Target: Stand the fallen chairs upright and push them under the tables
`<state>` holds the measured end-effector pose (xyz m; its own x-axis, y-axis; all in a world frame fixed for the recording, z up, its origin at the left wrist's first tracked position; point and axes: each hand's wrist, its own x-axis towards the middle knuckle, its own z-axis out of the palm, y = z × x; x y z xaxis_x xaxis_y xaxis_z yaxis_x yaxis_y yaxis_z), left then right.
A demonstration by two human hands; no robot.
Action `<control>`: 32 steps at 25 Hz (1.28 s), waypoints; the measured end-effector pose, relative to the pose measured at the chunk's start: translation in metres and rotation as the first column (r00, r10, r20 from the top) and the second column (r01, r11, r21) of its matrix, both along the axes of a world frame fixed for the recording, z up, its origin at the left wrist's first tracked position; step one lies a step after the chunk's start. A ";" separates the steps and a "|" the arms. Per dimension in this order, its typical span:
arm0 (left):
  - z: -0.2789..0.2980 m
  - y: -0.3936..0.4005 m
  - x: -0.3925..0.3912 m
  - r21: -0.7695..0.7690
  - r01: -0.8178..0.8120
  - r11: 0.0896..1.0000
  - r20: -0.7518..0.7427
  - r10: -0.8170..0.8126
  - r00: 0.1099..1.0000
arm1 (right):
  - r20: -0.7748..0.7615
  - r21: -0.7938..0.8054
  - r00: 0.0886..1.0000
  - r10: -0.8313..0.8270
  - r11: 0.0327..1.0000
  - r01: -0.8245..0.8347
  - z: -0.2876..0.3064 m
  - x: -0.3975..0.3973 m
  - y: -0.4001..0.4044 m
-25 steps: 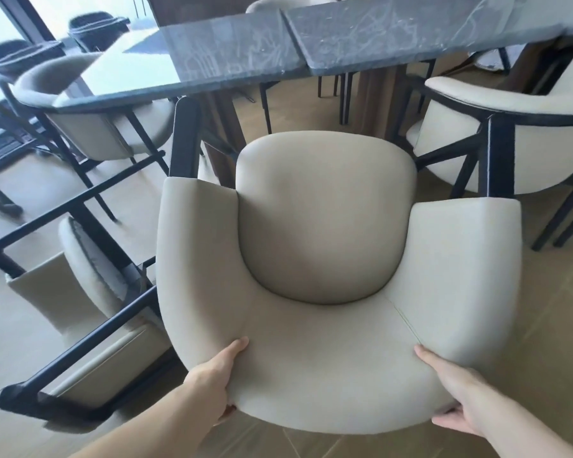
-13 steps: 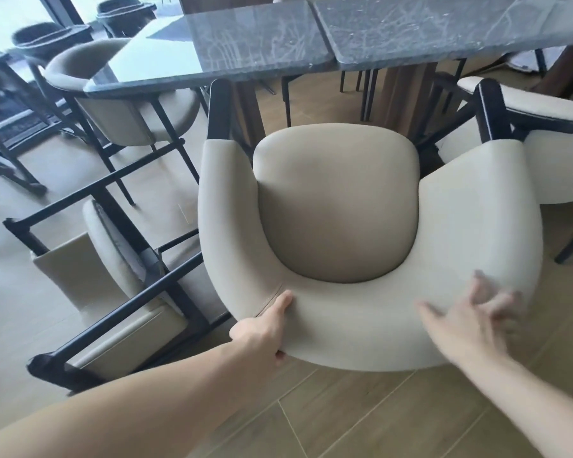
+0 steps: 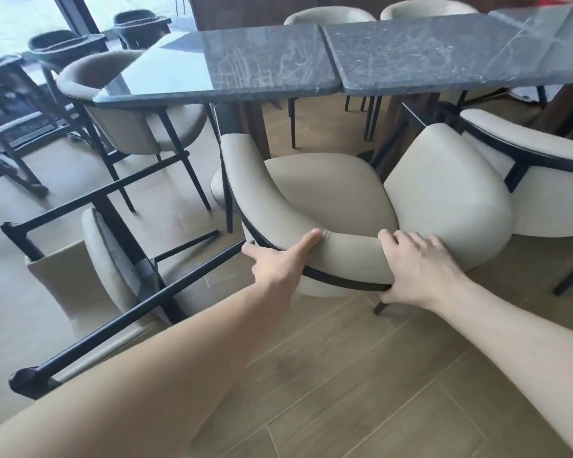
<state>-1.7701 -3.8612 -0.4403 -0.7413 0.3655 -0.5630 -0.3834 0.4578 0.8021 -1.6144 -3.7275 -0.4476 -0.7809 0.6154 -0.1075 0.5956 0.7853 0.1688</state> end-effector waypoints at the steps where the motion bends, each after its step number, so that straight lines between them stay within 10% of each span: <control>1: 0.002 0.005 -0.008 0.050 0.010 0.999 0.017 -0.011 1.000 | 0.015 0.004 1.000 0.010 1.000 -0.010 0.005 -0.001 0.009; 6: -0.002 0.032 -0.010 -0.117 -0.055 0.992 -0.026 0.053 0.998 | 0.012 0.016 0.997 0.079 0.997 -0.080 0.009 -0.004 0.037; 10: 0.001 0.044 -0.103 0.248 -0.315 0.916 0.065 0.309 0.949 | 0.020 -0.127 0.995 0.100 0.987 -0.096 0.024 -0.006 0.055; 32: 0.031 0.156 -0.149 0.203 -0.256 0.945 0.042 0.253 0.967 | 0.009 -0.277 0.924 0.383 0.889 -0.366 0.059 -0.049 0.215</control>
